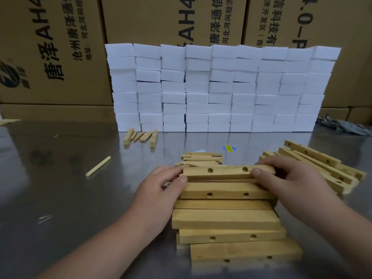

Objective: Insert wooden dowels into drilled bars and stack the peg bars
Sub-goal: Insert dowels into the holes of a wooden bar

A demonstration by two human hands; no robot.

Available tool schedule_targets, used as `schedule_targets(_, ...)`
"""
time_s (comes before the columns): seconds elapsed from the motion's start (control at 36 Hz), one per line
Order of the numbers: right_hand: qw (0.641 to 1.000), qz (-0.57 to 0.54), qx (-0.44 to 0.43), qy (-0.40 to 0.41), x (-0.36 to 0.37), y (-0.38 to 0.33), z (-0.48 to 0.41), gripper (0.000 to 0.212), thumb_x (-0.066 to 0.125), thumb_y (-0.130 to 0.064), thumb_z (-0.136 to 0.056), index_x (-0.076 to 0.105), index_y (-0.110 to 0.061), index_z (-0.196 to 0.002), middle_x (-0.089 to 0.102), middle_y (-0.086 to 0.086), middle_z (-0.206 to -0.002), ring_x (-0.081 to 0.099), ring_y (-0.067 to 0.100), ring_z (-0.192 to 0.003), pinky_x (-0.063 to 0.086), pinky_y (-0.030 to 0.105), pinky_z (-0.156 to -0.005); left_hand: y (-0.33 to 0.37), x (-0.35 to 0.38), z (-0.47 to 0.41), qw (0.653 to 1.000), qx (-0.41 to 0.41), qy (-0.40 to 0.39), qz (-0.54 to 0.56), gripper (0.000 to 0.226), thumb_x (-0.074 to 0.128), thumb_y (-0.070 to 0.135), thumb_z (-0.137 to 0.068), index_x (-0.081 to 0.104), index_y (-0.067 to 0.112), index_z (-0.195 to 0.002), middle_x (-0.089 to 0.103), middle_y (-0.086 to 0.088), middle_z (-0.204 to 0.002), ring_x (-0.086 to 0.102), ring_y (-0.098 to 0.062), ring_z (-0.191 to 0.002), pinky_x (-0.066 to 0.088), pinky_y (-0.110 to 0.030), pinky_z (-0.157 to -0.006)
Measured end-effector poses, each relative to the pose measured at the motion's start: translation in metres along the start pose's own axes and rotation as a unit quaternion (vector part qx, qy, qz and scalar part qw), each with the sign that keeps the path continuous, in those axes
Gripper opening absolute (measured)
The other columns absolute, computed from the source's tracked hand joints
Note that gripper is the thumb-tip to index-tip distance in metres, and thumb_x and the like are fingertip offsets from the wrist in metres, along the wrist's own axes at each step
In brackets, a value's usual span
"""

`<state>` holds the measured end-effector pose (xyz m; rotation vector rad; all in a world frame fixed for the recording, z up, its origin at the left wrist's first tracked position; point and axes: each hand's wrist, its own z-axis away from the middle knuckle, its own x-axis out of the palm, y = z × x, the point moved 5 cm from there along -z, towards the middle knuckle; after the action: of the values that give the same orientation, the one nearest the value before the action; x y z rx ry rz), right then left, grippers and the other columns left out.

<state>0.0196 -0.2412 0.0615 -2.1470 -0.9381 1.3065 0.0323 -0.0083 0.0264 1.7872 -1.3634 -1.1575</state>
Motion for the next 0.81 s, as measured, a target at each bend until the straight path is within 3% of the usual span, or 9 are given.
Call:
schedule_targets(0.14, 0.992, -0.016, -0.101, 0.070, -0.006, -0.013, 0.006, 0.022, 0.070, -0.029, -0.073, 0.058, -0.044, -0.085, 0.060, -0.017, -0.084, 0.053, -0.007, -0.082, 0.039, 0.005, -0.065, 0.013, -0.005, 0.004, 0.999, 0.036, 0.033, 0.011, 0.027, 0.052, 0.031, -0.081, 0.058, 0.056, -0.091, 0.058, 0.035, -0.099, 0.052, 0.016, -0.093, 0.034, 0.004, -0.069)
schedule_targets(0.22, 0.979, -0.004, -0.178, 0.096, -0.008, -0.027, 0.012, 0.026, 0.064, -0.036, -0.069, 0.053, -0.045, -0.090, 0.057, -0.020, -0.092, 0.052, -0.006, -0.096, 0.038, 0.000, -0.078, 0.018, -0.007, 0.008, 0.997, 0.045, 0.063, -0.021, 0.025, 0.059, 0.034, -0.076, 0.058, 0.058, -0.085, 0.057, 0.039, -0.093, 0.052, 0.012, -0.090, 0.035, 0.003, -0.067)
schedule_targets(0.31, 0.973, -0.012, -0.203, 0.110, -0.008, -0.031, 0.016, 0.030, 0.062, -0.040, -0.069, 0.050, -0.048, -0.096, 0.055, -0.023, -0.098, 0.052, -0.006, -0.099, 0.038, 0.001, -0.083, 0.027, -0.005, 0.012, 0.990, 0.086, 0.083, -0.073, 0.030, 0.065, 0.026, -0.075, 0.058, 0.054, -0.082, 0.052, 0.045, -0.093, 0.048, 0.018, -0.091, 0.032, 0.006, -0.068)
schedule_targets(0.39, 0.971, -0.049, -0.200, 0.121, -0.007, -0.030, 0.018, 0.036, 0.058, -0.046, -0.067, 0.049, -0.048, -0.102, 0.056, -0.021, -0.103, 0.055, 0.001, -0.102, 0.043, 0.012, -0.091, 0.036, -0.005, 0.015, 0.978, 0.135, 0.081, -0.136, 0.035, 0.068, 0.022, -0.076, 0.055, 0.052, -0.089, 0.047, 0.042, -0.105, 0.045, 0.021, -0.094, 0.028, 0.007, -0.073)
schedule_targets(0.44, 0.965, -0.135, -0.182, 0.130, -0.008, -0.030, 0.019, 0.046, 0.062, -0.046, -0.063, 0.048, -0.047, -0.106, 0.058, -0.018, -0.105, 0.057, 0.004, -0.105, 0.045, 0.020, -0.095, 0.039, -0.006, 0.015, 0.973, 0.147, 0.087, -0.156, 0.034, 0.068, 0.022, -0.076, 0.056, 0.050, -0.092, 0.044, 0.041, -0.108, 0.045, 0.021, -0.093, 0.027, 0.007, -0.075)
schedule_targets(0.53, 0.947, -0.237, -0.158, 0.148, -0.011, -0.030, 0.019, 0.061, 0.067, -0.039, -0.059, 0.042, -0.044, -0.114, 0.058, -0.018, -0.105, 0.058, -0.001, -0.101, 0.047, 0.020, -0.093, 0.044, -0.008, 0.016, 0.970, 0.164, 0.107, -0.147, 0.033, 0.071, 0.021, -0.078, 0.056, 0.048, -0.091, 0.050, 0.043, -0.100, 0.047, 0.021, -0.090, 0.029, 0.006, -0.074)
schedule_targets(0.61, 0.941, -0.289, -0.116, 0.136, -0.010, -0.030, 0.019, 0.062, 0.065, -0.040, -0.058, 0.041, -0.041, -0.115, 0.062, -0.016, -0.100, 0.062, 0.003, -0.096, 0.051, 0.026, -0.088, 0.048, -0.009, 0.019, 0.974, 0.157, 0.126, -0.106, 0.028, 0.070, 0.022, -0.078, 0.060, 0.047, -0.088, 0.054, 0.042, -0.093, 0.050, 0.019, -0.087, 0.033, 0.005, -0.071)
schedule_targets(0.69, 0.955, -0.257, -0.093, 0.115, -0.006, -0.033, 0.021, 0.050, 0.059, -0.044, -0.060, 0.049, -0.040, -0.109, 0.066, -0.015, -0.096, 0.062, 0.002, -0.090, 0.052, 0.020, -0.082, 0.049, -0.009, 0.019, 0.980, 0.128, 0.142, -0.056, 0.027, 0.066, 0.025, -0.078, 0.058, 0.051, -0.078, 0.060, 0.032, -0.087, 0.054, 0.011, -0.083, 0.037, 0.001, -0.068)
schedule_targets(0.81, 0.979, -0.163, -0.095, 0.079, 0.001, -0.041, 0.025, 0.034, 0.054, -0.055, -0.063, 0.056, -0.047, -0.096, 0.065, -0.028, -0.094, 0.060, -0.004, -0.089, 0.048, 0.010, -0.071, 0.052, -0.003, 0.023, 0.985, 0.111, 0.131, -0.012, 0.021, 0.066, 0.028, -0.074, 0.061, 0.048, -0.079, 0.063, 0.031, -0.083, 0.057, 0.010, -0.077, 0.038, 0.000, -0.064)
